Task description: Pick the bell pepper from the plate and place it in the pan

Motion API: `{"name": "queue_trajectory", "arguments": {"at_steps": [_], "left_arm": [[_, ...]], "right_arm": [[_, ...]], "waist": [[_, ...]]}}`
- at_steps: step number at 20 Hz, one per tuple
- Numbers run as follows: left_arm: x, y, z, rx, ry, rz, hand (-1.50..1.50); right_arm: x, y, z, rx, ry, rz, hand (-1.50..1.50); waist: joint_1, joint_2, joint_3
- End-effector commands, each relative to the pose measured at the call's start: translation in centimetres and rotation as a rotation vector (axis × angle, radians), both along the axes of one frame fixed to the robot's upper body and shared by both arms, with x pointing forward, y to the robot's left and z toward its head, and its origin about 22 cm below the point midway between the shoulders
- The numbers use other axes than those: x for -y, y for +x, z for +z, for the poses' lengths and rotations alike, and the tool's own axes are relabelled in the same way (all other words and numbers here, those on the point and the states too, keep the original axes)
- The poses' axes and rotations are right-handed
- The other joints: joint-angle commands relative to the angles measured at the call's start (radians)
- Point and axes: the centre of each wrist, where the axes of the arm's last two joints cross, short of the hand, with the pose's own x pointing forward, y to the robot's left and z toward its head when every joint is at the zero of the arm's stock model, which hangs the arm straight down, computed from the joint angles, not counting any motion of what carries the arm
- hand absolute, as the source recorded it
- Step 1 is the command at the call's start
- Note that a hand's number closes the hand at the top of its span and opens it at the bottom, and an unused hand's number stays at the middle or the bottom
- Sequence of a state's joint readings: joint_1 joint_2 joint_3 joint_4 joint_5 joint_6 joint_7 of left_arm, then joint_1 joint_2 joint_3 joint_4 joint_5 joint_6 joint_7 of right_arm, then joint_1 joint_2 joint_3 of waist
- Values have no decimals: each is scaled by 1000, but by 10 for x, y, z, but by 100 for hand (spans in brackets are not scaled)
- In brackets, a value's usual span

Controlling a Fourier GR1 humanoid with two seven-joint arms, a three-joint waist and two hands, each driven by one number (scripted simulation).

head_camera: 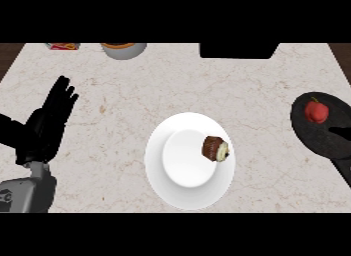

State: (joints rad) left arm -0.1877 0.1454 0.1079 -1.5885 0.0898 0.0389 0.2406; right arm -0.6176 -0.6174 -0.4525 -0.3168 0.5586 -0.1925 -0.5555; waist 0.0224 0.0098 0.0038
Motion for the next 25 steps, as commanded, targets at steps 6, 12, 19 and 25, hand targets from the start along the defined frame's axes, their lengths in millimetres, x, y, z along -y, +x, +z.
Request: {"name": "queue_trajectory", "arguments": {"at_steps": [6, 12, 19, 25], "left_arm": [[6, -10, -5, -3, 3, 9, 0], [-12, -10, 2, -5, 6, 28, 0], [-22, -8, -10, 0, 10, 13, 0], [7, -13, -3, -9, 2, 28, 0]], "right_arm": [[73, -62, 18, 205, 369, -26, -150], [118, -134, 22, 268, 542, 61, -150], [130, -177, 13, 244, 523, 97, -150], [137, -198, 14, 236, 505, 115, -150]], "waist": [[-17, -4, 0], [-18, -4, 2], [-18, -3, 1], [-20, -9, 0]]}}
